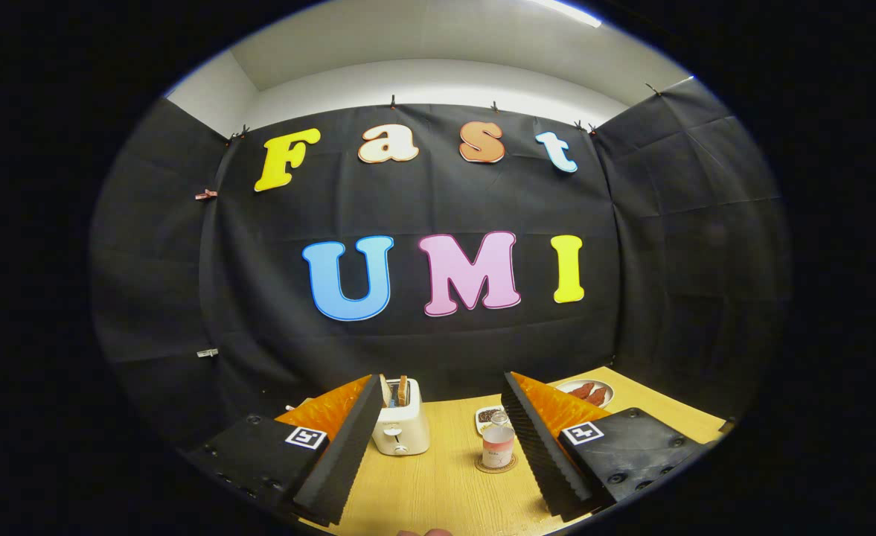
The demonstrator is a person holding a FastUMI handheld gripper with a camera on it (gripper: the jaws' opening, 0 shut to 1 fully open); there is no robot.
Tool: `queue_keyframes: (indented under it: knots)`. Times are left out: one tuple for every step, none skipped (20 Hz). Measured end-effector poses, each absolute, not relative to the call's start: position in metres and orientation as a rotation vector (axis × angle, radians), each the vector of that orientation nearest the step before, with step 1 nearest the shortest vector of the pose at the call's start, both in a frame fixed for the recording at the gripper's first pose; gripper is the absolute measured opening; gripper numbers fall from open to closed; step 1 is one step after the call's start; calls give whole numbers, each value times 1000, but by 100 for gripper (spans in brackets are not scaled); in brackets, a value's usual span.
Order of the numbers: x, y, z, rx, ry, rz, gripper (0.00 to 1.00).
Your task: Take the bottle from table, then pour the juice into the cup, finally place the bottle on the coaster
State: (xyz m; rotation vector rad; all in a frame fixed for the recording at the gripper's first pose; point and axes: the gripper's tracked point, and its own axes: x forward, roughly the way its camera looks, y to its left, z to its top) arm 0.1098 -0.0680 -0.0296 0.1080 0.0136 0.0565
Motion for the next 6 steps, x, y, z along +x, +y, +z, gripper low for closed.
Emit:
queue_keyframes:
  knots:
    - [108,-68,-28,110,15,60,98]
    - [107,-69,-27,113,14,62,98]
    - [107,-69,-25,115,12,64,98]
    - [107,-68,-25,115,14,67,98]
    - [107,-67,-25,114,17,71,98]
    - [107,-68,-26,112,17,71,98]
